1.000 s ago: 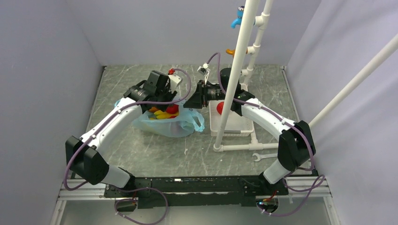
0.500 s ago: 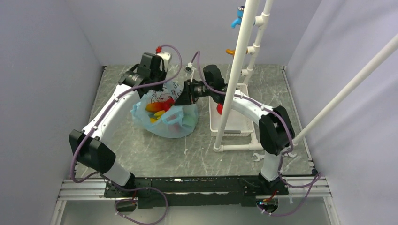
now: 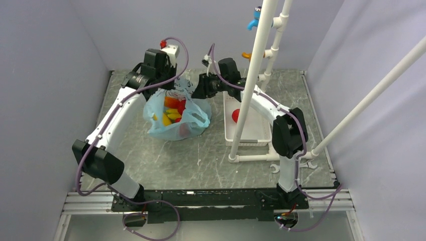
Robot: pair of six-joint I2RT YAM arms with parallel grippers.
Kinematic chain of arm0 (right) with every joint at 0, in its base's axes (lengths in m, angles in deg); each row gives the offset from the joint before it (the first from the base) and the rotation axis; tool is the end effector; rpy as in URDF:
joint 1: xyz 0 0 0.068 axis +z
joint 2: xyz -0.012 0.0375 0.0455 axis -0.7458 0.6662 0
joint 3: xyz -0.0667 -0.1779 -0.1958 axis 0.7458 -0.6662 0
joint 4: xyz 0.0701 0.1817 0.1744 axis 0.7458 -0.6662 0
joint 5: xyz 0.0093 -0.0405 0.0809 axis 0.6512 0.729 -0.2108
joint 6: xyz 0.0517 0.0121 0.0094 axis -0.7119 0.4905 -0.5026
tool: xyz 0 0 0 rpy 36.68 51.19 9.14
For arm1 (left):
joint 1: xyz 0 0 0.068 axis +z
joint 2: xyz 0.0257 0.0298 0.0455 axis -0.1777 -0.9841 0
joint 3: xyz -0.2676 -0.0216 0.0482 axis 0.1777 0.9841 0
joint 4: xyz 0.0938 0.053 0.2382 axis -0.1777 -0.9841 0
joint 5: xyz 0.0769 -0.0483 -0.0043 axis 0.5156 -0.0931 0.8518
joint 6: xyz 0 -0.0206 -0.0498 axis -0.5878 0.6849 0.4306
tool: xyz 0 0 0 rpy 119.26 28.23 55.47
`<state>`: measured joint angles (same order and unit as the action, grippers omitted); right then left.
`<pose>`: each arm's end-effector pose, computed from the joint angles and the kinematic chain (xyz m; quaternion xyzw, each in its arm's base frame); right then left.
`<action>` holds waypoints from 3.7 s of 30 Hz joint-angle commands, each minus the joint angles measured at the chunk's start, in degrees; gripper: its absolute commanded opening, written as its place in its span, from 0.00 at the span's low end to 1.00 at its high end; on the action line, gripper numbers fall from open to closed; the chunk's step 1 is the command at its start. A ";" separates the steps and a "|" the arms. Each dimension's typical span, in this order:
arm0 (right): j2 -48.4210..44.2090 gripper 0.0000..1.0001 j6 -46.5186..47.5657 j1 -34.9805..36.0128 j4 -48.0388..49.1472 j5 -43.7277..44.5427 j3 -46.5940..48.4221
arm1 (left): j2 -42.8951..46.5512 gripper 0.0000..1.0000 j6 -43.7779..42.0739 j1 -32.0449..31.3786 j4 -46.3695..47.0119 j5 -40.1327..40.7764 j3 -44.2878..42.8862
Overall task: Take the fake fruits out of the plastic bag
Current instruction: Adjust the plastic bag at the center of the board, then take out the fake fruit from the plastic bag.
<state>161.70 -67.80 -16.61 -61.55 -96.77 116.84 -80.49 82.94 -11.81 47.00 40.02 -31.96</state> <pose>0.3875 0.2642 0.3013 -0.2633 0.7874 0.4538 0.3238 0.3253 -0.1282 0.4132 0.1066 0.8721 -0.0727 0.4719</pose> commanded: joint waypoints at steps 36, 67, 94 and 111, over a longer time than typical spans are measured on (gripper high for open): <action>-78.89 0.81 -17.77 -11.01 -18.70 30.94 -56.22 | 25.33 0.99 5.34 -2.31 -3.99 17.32 11.48; -85.02 0.85 -19.04 -10.58 -1.08 -15.53 -47.40 | 44.48 0.63 6.17 0.66 3.06 23.72 38.43; -17.46 0.42 6.82 41.34 0.03 76.45 -8.10 | 56.54 0.00 7.84 1.05 5.08 8.67 45.98; 7.35 0.53 12.45 29.70 16.29 80.77 -7.56 | 54.86 0.00 8.39 1.04 8.10 8.50 47.04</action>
<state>169.66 -54.87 13.31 -49.90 -18.37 112.60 -24.93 90.50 -10.96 52.03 48.04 15.31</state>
